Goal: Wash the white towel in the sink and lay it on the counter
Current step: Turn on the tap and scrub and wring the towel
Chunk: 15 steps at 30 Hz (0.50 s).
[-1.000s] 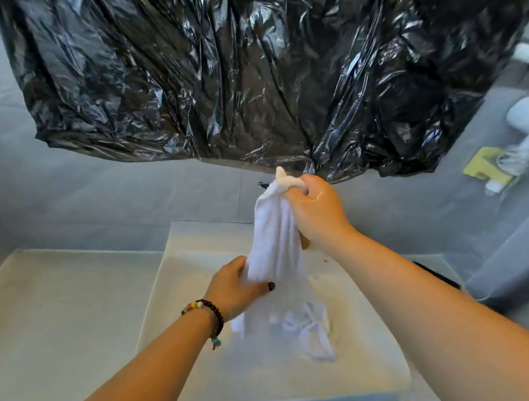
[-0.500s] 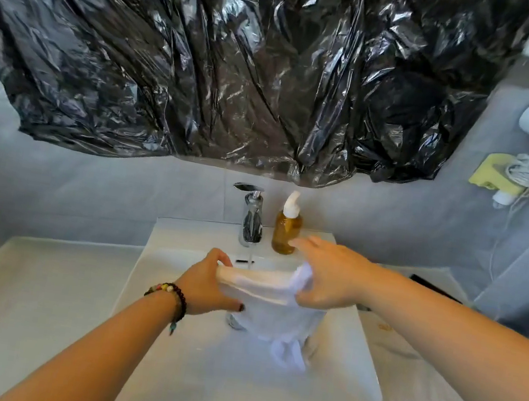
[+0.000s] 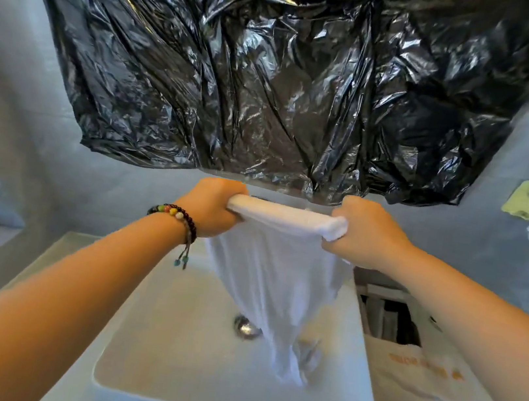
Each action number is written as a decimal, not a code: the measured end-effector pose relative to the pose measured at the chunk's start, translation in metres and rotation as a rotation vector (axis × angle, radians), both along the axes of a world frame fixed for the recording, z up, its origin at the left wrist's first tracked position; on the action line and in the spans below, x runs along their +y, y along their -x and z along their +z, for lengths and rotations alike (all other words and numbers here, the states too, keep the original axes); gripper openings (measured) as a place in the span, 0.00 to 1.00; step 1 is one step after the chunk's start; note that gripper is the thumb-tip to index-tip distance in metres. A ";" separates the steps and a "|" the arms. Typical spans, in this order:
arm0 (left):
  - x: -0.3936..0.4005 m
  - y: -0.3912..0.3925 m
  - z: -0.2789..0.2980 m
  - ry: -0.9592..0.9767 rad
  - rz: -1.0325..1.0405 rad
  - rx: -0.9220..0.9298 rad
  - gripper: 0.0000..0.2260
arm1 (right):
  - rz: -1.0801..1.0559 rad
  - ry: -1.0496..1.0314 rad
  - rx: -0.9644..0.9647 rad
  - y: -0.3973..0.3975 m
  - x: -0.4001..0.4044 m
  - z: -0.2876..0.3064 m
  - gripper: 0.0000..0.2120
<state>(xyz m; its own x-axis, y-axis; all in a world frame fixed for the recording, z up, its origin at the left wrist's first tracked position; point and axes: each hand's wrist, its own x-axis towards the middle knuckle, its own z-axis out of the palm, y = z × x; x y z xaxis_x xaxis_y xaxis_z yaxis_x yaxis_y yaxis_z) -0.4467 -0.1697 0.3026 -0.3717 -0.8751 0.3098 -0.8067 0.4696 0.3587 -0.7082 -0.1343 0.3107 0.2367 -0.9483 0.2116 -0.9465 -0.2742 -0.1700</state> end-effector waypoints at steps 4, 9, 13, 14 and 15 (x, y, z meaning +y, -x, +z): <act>0.000 -0.011 0.035 0.119 0.026 0.142 0.03 | 0.036 0.113 -0.025 -0.011 -0.005 0.045 0.16; -0.002 -0.016 0.079 0.247 0.055 0.423 0.07 | 0.042 0.302 -0.161 -0.022 -0.003 0.097 0.15; 0.002 -0.017 0.100 0.290 0.017 0.540 0.05 | 0.056 0.363 -0.171 -0.030 0.005 0.129 0.17; 0.004 -0.017 0.098 0.216 -0.005 0.526 0.03 | 0.056 0.334 -0.168 -0.031 0.005 0.128 0.16; 0.006 -0.018 0.091 0.093 -0.029 0.502 0.03 | 0.052 0.279 -0.168 -0.031 0.005 0.122 0.15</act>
